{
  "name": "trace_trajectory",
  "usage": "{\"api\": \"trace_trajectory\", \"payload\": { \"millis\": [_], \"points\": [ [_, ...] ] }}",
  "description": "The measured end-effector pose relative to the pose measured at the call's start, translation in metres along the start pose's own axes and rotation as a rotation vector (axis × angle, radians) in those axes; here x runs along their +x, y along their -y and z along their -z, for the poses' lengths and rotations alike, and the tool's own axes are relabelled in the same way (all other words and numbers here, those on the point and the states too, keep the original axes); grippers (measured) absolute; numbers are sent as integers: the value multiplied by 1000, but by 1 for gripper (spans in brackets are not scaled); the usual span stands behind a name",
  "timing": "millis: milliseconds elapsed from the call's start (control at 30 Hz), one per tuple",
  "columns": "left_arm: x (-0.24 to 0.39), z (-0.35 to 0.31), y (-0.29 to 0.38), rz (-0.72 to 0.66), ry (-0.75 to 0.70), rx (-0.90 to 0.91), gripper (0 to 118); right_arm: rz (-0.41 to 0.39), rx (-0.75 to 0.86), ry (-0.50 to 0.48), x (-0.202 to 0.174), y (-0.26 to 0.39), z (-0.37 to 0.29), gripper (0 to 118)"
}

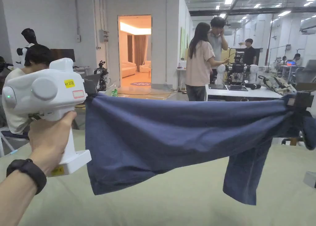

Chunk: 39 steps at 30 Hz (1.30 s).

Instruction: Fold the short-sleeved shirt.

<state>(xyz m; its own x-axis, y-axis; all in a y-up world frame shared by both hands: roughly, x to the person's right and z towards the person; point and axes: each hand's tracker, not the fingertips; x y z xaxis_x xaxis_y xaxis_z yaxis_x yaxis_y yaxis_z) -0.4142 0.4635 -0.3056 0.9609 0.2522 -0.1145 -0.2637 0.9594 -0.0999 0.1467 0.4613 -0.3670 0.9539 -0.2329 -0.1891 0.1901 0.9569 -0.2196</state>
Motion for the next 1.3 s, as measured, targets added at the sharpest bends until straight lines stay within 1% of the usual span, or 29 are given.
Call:
{"api": "trace_trajectory", "payload": {
  "millis": [67, 100, 167, 200, 300, 367, 500, 533, 567, 633, 667, 733, 767, 800, 867, 900, 933, 967, 1000, 1033, 1067, 1133, 1167, 1233, 1267, 1300],
  "points": [
    [-1, 24, -3, 24, -6, -11, 0, -14, 1, 6, -1, -8, 20, 4],
    [19, 15, 1, 36, -11, -13, 0, -13, 3, 13, -2, -11, 32, 4],
    [23, 34, 4, 47, -19, -3, 0, -18, -1, 23, -1, -13, 56, 4],
    [22, 49, 7, 48, -25, -4, 0, -37, -15, 56, -3, -13, 70, 4],
    [21, 82, 12, 62, -38, -4, 0, -92, -43, 78, -2, -9, 106, 4],
    [24, 102, 14, 83, -51, -18, 0, -108, -46, 86, 0, -5, 125, 4],
    [28, 132, 19, 76, -29, -28, 0, -110, -52, 86, 9, 1, 158, 4],
    [29, 141, 22, 86, -21, -42, 0, -133, -67, 106, 9, 2, 166, 4],
    [28, 150, 29, 93, -28, -64, 0, -127, -66, 106, 12, 7, 172, 4],
    [26, 165, 48, 82, -28, -79, 0, -82, -87, 100, 21, 23, 183, 4],
    [23, 172, 63, 66, -32, -127, 0, -70, -104, 103, 26, 35, 189, 4],
    [17, 183, 97, 67, -31, -181, 0, -66, -153, 114, 34, 62, 200, 4],
    [19, 176, 117, 63, -19, -207, 0, -71, -166, 121, 38, 81, 201, 4],
    [13, 175, 140, 40, 18, -251, 0, -70, -164, 127, 41, 100, 198, 4],
    [5, 165, 179, -5, 74, -297, 0, -50, -180, 98, 51, 134, 188, 4],
    [5, 154, 195, 6, 42, -311, 0, -38, -209, 105, 55, 150, 181, 4],
    [2, 145, 213, -12, 25, -354, 0, -27, -234, 96, 60, 165, 174, 4],
    [-4, 130, 231, -56, 56, -363, 0, -19, -262, 93, 66, 180, 161, 4],
    [-11, 120, 244, -72, 61, -377, 0, -19, -271, 106, 70, 194, 148, 4],
    [-19, 110, 255, -82, 52, -372, 0, -10, -288, 107, 74, 206, 134, 4],
    [-23, 92, 269, -93, 45, -352, 0, 26, -289, 93, 80, 223, 115, 4],
    [-29, 62, 291, -100, 51, -370, 0, 33, -335, 90, 94, 246, 89, 4],
    [-40, 53, 299, -87, 68, -400, 0, 34, -336, 105, 97, 257, 71, 4],
    [-42, 20, 311, -62, 80, -401, 0, 19, -323, 123, 101, 275, 34, 4],
    [-46, 2, 315, -59, 101, -394, 0, 15, -309, 173, 103, 282, 17, 4],
    [-51, -13, 316, -83, 116, -383, 0, 55, -324, 217, 107, 287, 0, 4]
  ]
}}
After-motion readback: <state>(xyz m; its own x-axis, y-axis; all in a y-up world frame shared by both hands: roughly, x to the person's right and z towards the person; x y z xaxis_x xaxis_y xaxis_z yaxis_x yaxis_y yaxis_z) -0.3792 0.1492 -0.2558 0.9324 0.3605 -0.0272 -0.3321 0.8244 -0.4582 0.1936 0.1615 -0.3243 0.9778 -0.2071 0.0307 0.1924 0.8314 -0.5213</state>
